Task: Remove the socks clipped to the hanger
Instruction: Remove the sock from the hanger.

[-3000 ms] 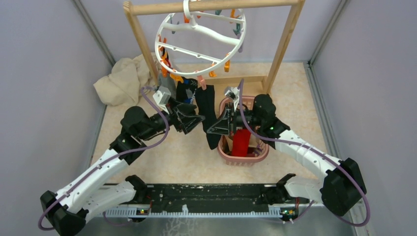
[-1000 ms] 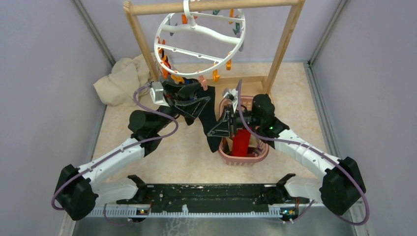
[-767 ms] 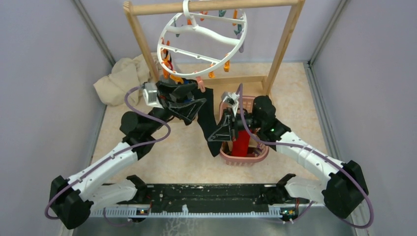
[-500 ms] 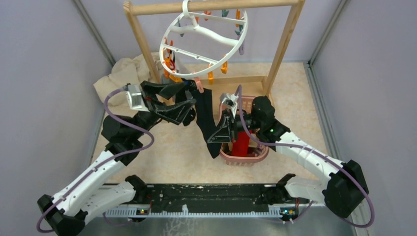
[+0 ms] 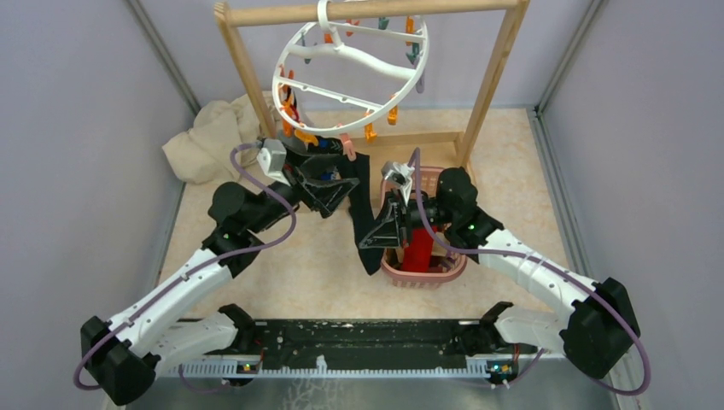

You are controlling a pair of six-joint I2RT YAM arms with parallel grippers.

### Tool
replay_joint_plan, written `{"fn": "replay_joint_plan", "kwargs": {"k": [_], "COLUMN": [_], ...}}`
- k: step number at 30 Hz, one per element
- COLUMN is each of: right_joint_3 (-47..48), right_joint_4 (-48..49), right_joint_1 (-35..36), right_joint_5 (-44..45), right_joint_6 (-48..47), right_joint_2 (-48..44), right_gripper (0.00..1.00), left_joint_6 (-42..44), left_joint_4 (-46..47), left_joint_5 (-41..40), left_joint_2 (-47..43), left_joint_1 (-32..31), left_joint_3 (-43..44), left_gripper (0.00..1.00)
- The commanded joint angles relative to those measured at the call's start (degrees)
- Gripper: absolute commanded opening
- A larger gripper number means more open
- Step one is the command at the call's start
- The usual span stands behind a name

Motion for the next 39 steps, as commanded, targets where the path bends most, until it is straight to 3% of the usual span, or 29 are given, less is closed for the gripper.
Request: {"fn": "replay_joint_plan", "kwargs": {"k": [1, 21, 39], "right_joint_3": [3.03, 3.74, 4.09], "right_joint_4": [1.81, 1.61, -0.72], "right_joint_1": [1.22, 2.17, 2.45], "right_joint_5": [-1.41, -1.36, -1.52], "right_joint_6": [-0.08, -0.07, -1.42], "right_joint_2": [-0.58, 1.91, 2.01], "right_gripper": [0.00, 0.00, 0.00], "left_joint_6": [-1.01, -6.47, -11.04], "left_joint_4": [6.44, 28.35, 44.37], "left_joint_5": [1.25, -1.72, -1.99], "left_joint_2": [1.13, 8.31, 16.89], "left_joint_1": [2.26, 3.91, 3.93], "left_joint_3": [-2.30, -4.45, -4.08], "left_gripper": [0.85, 0.83, 0.75]}}
